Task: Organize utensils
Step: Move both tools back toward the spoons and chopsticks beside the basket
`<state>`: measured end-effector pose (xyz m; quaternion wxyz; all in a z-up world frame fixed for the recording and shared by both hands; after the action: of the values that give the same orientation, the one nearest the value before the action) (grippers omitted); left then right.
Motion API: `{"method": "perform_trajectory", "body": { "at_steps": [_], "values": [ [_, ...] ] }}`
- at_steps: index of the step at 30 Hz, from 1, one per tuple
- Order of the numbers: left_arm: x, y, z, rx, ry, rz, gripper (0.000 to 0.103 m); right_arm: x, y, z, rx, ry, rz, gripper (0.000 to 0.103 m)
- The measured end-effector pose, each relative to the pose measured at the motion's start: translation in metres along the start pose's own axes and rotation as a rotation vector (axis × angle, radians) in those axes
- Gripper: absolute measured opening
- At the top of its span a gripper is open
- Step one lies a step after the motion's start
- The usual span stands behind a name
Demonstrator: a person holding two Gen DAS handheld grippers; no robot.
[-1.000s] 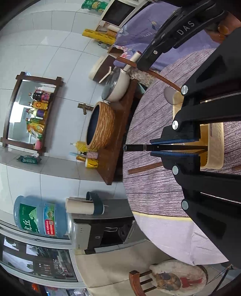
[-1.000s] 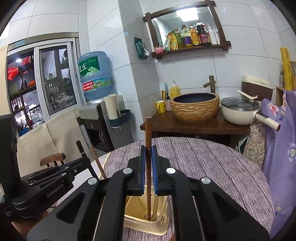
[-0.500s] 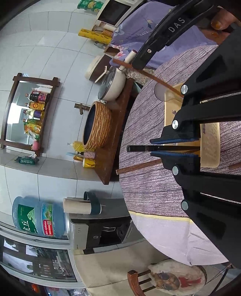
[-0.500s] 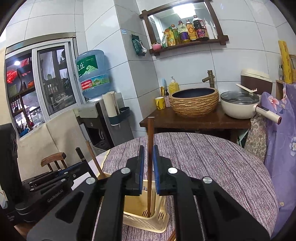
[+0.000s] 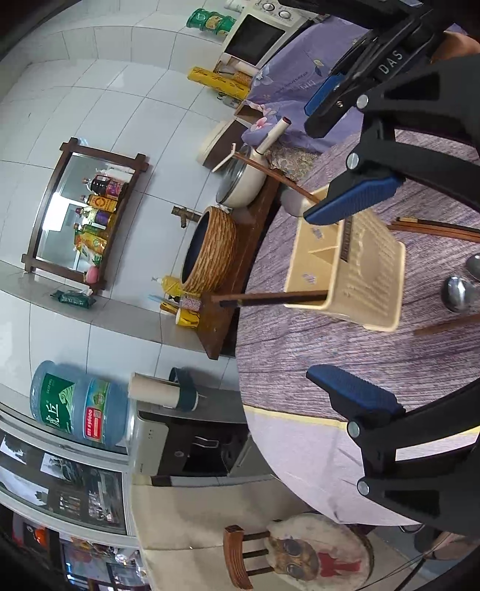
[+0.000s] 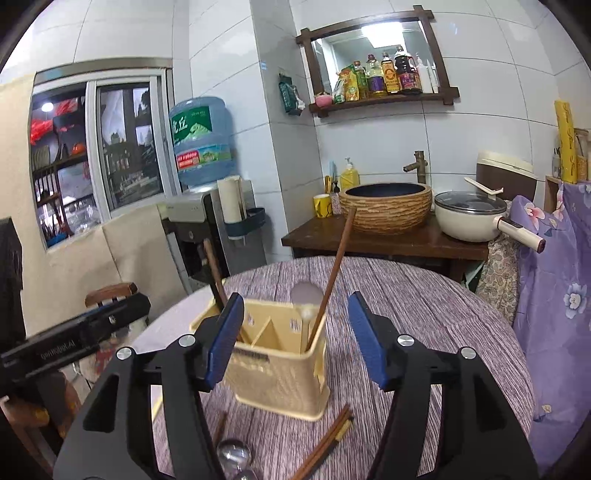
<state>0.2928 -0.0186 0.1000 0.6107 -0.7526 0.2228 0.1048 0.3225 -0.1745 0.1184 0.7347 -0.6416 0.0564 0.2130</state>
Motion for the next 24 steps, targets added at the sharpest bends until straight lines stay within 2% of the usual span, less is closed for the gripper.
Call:
{"method": "perform_trajectory", "body": {
  "at_steps": [1, 6, 17, 24],
  "values": [
    [-0.001, 0.005, 0.001, 0.006, -0.006, 0.005, 0.081, -0.001, 0.009, 0.0, -0.013, 0.015, 0.018, 0.064],
    [0.0, 0.034, 0.016, 0.013, -0.06, 0.053, 0.082, 0.005, 0.047, -0.009, -0.035, 0.071, 0.105, 0.064],
    [0.013, 0.1, 0.059, -0.071, -0.123, 0.201, 0.081, 0.025, 0.141, -0.042, 0.056, 0.144, 0.329, 0.064],
    [0.019, 0.127, 0.066, -0.075, -0.135, 0.258, 0.079, 0.036, 0.17, -0.053, 0.088, 0.172, 0.409, 0.064]
  ]
}}
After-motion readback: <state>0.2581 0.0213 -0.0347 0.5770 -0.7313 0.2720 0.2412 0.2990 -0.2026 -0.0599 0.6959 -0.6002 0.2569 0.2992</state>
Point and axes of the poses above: each gripper's, at about its wrist camera, not at the fingertips, and x roughly the way its jaws point, z to its left, y to its underside, the point moved 7 cm from there along x, roughly the way its jaws point, and after that the axes turned 1 degree about x, right-handed, at the moved point
